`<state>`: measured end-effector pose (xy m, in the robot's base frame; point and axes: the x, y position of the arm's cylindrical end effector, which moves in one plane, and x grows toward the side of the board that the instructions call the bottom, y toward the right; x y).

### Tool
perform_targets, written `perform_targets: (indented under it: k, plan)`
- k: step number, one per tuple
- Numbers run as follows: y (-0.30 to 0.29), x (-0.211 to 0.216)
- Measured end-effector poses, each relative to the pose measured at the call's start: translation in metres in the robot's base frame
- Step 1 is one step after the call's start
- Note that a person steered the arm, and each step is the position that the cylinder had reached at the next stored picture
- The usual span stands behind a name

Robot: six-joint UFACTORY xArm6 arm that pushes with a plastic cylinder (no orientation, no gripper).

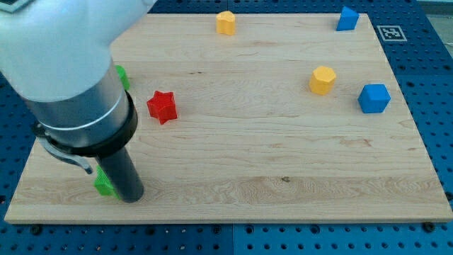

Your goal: Move the green star to the bottom left

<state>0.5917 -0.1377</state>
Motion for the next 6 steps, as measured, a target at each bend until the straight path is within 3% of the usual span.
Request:
perform_targets:
  k: [4,6]
  plan:
    - [0.004,-0.05]
    - [-0.011,-0.05]
